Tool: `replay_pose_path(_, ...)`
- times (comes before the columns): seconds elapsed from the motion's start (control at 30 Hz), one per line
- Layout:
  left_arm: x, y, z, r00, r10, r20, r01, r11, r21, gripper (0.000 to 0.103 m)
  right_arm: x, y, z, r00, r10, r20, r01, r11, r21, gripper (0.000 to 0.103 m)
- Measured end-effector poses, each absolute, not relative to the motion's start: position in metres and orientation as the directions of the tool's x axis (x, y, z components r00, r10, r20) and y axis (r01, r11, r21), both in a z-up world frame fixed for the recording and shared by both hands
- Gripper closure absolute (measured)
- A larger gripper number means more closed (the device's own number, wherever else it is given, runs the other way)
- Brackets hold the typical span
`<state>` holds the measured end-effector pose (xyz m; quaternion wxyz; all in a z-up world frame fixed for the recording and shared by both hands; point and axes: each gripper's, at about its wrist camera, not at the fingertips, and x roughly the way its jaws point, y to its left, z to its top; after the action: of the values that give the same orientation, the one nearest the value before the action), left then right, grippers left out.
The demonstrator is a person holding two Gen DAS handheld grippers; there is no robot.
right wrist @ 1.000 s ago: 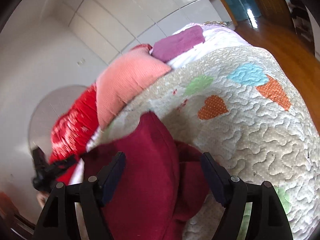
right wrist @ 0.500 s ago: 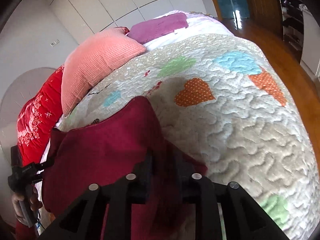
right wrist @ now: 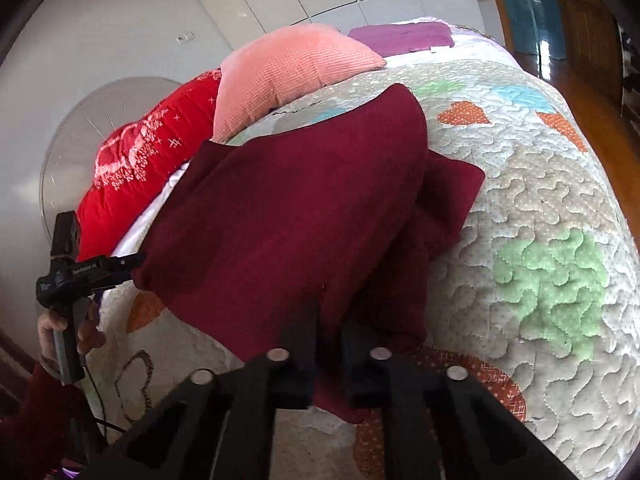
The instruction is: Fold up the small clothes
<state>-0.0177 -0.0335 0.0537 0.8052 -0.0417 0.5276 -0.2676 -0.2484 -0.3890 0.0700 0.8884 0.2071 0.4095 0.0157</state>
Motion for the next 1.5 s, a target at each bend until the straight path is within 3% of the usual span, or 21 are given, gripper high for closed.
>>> replay_pose_path(0.1,-0.02,-0.036,0.055,0.312,-0.465,-0.829,0.41,0.852,-0.324,0.037,-0.255,-0.393,0.077,0.678,0.193,-0.709,0.147,0.91,0.388,0.097)
replay_pose_path(0.57,-0.021,-0.042,0.049,0.397,-0.356,-0.846,0.428,0.887,-0.173,0.037,-0.281,-0.405,0.071,0.645,0.119,-0.755,0.213,0.921,0.327,0.098)
replay_pose_path(0.73,-0.02,-0.041,0.05,0.4,-0.35,-0.847,0.425,0.89,-0.167,0.037,-0.281,-0.412,0.06,0.653,0.162,-0.74,0.225,0.891,0.393,0.098)
replay_pose_path(0.77,-0.021,-0.041,0.052,0.398,-0.352,-0.848,0.426,0.889,-0.169,0.037,-0.283,-0.413,0.065,0.665,0.165,-0.728,0.223,0.887,0.405,0.094)
replay_pose_path(0.83,-0.019,-0.038,0.057,0.395,-0.361,-0.845,0.423,0.888,-0.181,0.037,-0.287,-0.417,0.074,0.687,0.143,-0.712,0.243,0.879,0.411,0.067)
replay_pose_path(0.87,-0.016,-0.035,0.06,0.4,-0.37,-0.838,0.413,0.89,-0.195,0.037,-0.288,-0.42,0.076,0.696,0.142,-0.704,0.249,0.872,0.422,0.042)
replay_pose_path(0.9,-0.013,-0.032,0.063,0.404,-0.38,-0.832,0.402,0.891,-0.211,0.037,-0.29,-0.424,0.078,0.71,0.151,-0.687,0.251,0.858,0.448,0.031)
replay_pose_path(1.17,0.018,-0.046,0.049,0.328,-0.461,-0.825,0.366,0.867,-0.338,0.034,-0.251,-0.433,0.055,0.682,0.163,-0.713,0.295,0.831,0.471,0.03)
replay_pose_path(1.27,0.027,-0.053,0.04,0.29,-0.514,-0.807,0.345,0.843,-0.412,0.023,-0.239,-0.434,0.048,0.691,0.164,-0.704,0.3,0.821,0.486,0.029)
replay_pose_path(1.33,0.03,-0.057,0.034,0.291,-0.528,-0.798,0.332,0.838,-0.433,0.022,-0.231,-0.432,0.046,0.702,0.176,-0.69,0.276,0.826,0.491,0.03)
replay_pose_path(1.37,0.03,-0.06,0.034,0.298,-0.53,-0.793,0.336,0.837,-0.433,0.022,-0.228,-0.431,0.044,0.706,0.178,-0.686,0.273,0.825,0.495,0.041)
replay_pose_path(1.4,0.028,-0.063,0.034,0.303,-0.524,-0.796,0.347,0.838,-0.42,0.022,-0.224,-0.431,0.042,0.709,0.185,-0.681,0.266,0.823,0.501,0.06)
replay_pose_path(1.43,0.026,-0.067,0.035,0.307,-0.508,-0.805,0.366,0.844,-0.393,0.027,-0.219,-0.43,0.041,0.703,0.187,-0.686,0.266,0.826,0.498,0.063)
replay_pose_path(1.5,0.019,-0.072,0.041,0.286,-0.516,-0.807,0.416,0.826,-0.381,0.07,-0.216,-0.43,0.043,0.7,0.193,-0.687,0.259,0.828,0.497,0.081)
